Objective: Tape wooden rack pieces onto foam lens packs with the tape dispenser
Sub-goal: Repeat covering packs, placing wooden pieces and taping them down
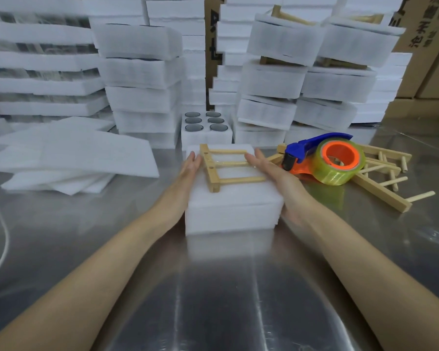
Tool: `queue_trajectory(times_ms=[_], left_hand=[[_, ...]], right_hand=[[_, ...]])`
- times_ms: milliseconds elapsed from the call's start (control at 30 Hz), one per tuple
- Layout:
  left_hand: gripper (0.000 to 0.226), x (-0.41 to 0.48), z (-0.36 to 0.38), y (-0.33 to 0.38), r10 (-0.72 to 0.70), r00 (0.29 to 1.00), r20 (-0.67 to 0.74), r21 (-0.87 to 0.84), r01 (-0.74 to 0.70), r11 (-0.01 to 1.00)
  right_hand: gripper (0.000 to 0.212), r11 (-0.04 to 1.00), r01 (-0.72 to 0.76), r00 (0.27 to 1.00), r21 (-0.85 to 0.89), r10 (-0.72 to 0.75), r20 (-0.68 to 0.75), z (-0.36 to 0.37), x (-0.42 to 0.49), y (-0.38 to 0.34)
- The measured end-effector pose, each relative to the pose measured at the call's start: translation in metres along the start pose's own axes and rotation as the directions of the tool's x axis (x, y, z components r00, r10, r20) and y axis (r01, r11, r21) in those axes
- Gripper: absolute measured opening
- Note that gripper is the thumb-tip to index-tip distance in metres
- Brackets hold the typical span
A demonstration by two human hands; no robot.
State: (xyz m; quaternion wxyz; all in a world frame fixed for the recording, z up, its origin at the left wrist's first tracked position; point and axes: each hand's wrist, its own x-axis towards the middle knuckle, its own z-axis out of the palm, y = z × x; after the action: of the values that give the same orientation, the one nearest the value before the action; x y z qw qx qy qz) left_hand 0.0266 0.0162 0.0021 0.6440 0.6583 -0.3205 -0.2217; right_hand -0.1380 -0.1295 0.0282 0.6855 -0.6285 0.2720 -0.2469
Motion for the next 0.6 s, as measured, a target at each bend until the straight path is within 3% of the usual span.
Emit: queue_trajectory(times_ms=[33,67,100,200,300,333,400,467,600], left_hand=[[0.049,-0.002,-0.003,0.005,0.062,0.992,0.108,0.148,-0.077,0.986],[0.052,-0.002,0.002,0.01,0.082,0.99,0.111,0.178,-0.101,0.979],[0.054,-0.006,0.01,0.016,0.018,0.998,0.056,0.115,-0.024,0.993],[0.033,-0.026,0.01,0.011,0.036,0.999,0.036,-0.12,-0.032,0.992],[0.051,-0.022,0.015,0.017,-0.091,0.994,0.059,-0.304,0.105,0.947],[0.048,-0.021,0.015,0.02,-0.131,0.988,0.08,-0.343,0.151,0.927],[0.03,-0.02,0.016,0.024,-0.225,0.97,0.091,-0.396,0.243,0.886],[0.032,-0.022,0.017,0.025,-0.289,0.954,0.073,-0.414,0.293,0.862],[0.032,-0.021,0.02,0.025,-0.266,0.964,0.025,-0.36,0.257,0.897]], right_hand=[[0.042,1.0,0.016,1.0,-0.011,-0.015,0.025,-0.001,0.002,0.0],[0.042,0.999,0.03,0.999,-0.034,-0.029,0.035,-0.002,0.002,0.0],[0.041,0.998,0.058,0.997,-0.04,-0.055,0.052,-0.003,0.004,-0.001],[0.043,0.996,0.086,0.995,0.018,-0.087,0.042,-0.008,0.01,0.003],[0.046,0.988,0.075,0.996,0.134,-0.081,0.044,-0.008,0.012,0.003],[0.042,0.984,0.058,0.996,0.166,-0.069,0.064,-0.007,0.013,0.003],[0.039,0.979,0.002,0.992,0.205,-0.027,0.119,-0.003,0.012,0.005],[0.035,0.969,-0.05,0.995,0.243,0.027,0.099,-0.002,0.013,0.007],[0.021,0.959,-0.071,0.997,0.273,0.07,0.014,0.001,0.013,0.011]])
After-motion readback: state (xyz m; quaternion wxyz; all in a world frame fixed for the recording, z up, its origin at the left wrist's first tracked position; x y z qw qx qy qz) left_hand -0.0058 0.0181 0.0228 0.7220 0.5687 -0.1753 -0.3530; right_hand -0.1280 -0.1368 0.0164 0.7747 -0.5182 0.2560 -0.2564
